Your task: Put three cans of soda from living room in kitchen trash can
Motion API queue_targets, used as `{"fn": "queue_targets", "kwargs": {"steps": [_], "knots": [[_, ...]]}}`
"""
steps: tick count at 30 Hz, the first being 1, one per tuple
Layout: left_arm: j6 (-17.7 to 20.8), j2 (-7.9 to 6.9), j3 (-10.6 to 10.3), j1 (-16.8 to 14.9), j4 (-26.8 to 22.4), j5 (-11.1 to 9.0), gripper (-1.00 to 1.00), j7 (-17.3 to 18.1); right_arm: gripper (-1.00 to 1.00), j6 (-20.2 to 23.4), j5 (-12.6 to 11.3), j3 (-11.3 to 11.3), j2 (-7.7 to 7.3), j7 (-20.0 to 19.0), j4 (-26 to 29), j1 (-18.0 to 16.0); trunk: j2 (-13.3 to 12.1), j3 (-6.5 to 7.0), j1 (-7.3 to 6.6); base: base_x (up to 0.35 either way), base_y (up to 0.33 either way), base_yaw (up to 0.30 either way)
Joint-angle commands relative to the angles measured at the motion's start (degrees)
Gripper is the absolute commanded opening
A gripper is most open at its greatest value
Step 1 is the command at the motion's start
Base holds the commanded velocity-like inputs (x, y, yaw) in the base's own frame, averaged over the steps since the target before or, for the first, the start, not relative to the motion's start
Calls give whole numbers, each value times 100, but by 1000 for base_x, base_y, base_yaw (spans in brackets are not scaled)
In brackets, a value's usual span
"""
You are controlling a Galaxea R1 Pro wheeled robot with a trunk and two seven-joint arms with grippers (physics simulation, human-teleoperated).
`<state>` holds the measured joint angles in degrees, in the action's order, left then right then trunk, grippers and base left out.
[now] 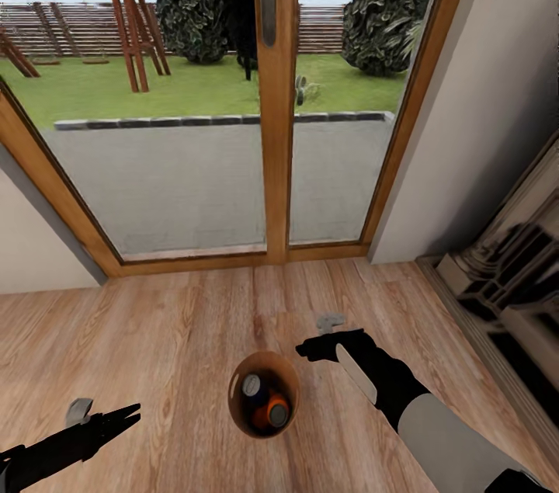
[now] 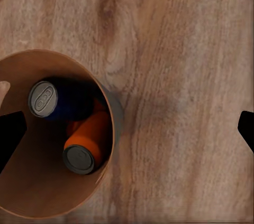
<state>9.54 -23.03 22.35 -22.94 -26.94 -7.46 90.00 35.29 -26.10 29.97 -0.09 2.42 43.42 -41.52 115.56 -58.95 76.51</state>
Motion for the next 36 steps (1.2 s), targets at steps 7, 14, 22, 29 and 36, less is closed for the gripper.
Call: {"fn": "queue_targets", "kwargs": {"steps": [7, 14, 22, 29, 36], "knots": [[3, 0, -1, 0, 1, 0, 100, 0, 100, -288, 0, 0, 0, -4, -341, 2, -161, 138, -88, 0, 0, 0], [4, 0, -10, 0, -3, 0, 100, 0, 100, -436, 0, 0, 0, -5, -679, 3, -441, 330, -241, 0, 0, 0], [4, 0, -13, 0, 3, 2, 100, 0, 100, -443, 0, -7, -7, -5, -797, 3, -762, 549, -417, 0, 0, 0], [4, 4, -19, 0, 5, 7, 100, 0, 100, -455, 3, -9, -16, -5, -1085, 9, -1043, 740, -571, 0, 0, 0], [4, 8, -13, 0, 11, 11, 100, 0, 100, -984, 8, -9, -23, -5, -1779, 12, -1324, 932, -725, 0, 0, 0]]}}
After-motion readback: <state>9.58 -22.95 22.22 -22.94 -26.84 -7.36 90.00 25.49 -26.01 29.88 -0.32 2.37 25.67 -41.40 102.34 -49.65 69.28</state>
